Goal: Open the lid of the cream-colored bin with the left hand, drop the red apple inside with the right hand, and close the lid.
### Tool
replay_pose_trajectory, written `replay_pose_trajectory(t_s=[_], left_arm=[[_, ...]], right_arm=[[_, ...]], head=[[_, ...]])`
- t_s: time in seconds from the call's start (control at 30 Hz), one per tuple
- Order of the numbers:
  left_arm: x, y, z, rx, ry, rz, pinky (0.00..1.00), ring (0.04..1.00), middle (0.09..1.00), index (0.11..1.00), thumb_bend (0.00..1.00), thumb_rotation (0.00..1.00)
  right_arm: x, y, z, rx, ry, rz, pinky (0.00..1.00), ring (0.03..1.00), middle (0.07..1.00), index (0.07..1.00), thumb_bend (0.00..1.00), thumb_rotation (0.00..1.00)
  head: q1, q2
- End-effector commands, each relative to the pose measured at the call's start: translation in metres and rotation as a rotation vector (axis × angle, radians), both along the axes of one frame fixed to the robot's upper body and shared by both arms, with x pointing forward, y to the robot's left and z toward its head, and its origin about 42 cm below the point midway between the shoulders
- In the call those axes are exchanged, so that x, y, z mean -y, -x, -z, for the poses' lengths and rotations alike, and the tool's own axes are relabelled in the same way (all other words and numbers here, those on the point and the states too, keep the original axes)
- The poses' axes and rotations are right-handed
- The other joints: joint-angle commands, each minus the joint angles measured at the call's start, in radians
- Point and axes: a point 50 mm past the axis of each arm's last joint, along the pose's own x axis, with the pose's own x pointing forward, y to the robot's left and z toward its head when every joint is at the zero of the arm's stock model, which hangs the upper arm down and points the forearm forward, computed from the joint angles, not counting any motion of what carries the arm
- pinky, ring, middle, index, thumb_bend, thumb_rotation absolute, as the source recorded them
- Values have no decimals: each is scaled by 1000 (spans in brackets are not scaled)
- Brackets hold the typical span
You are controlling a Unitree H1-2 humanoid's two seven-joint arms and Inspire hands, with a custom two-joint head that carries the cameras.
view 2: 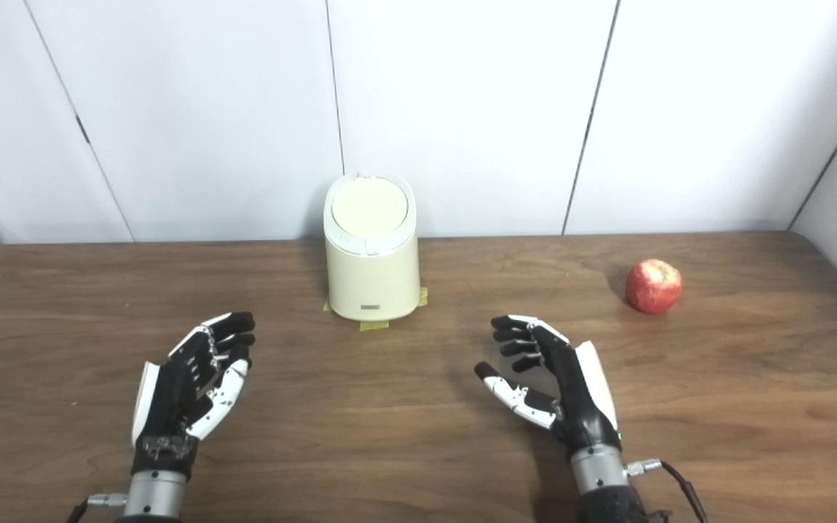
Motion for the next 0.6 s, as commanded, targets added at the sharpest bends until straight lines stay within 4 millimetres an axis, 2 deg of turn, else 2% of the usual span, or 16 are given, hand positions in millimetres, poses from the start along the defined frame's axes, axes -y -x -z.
replay_pose_trajectory(t_s=[0.0, 0.5, 0.57], left_arm=[[3, -5, -10, 56, -7, 4, 619, 730, 756, 734, 225, 280], [1, -6, -10, 49, 9, 10, 620, 735, 759, 732, 231, 275], [0, -6, -11, 50, 3, 13, 631, 748, 769, 738, 263, 338]], right_arm=[[-3, -10, -20, 90, -3, -14, 546, 644, 678, 682, 280, 245], [-5, -10, -20, 92, -4, -15, 545, 643, 678, 682, 276, 228], [-6, -10, -19, 92, -5, -14, 547, 645, 679, 682, 276, 234]], head=[[0, 1], [-5, -2], [-7, -5]])
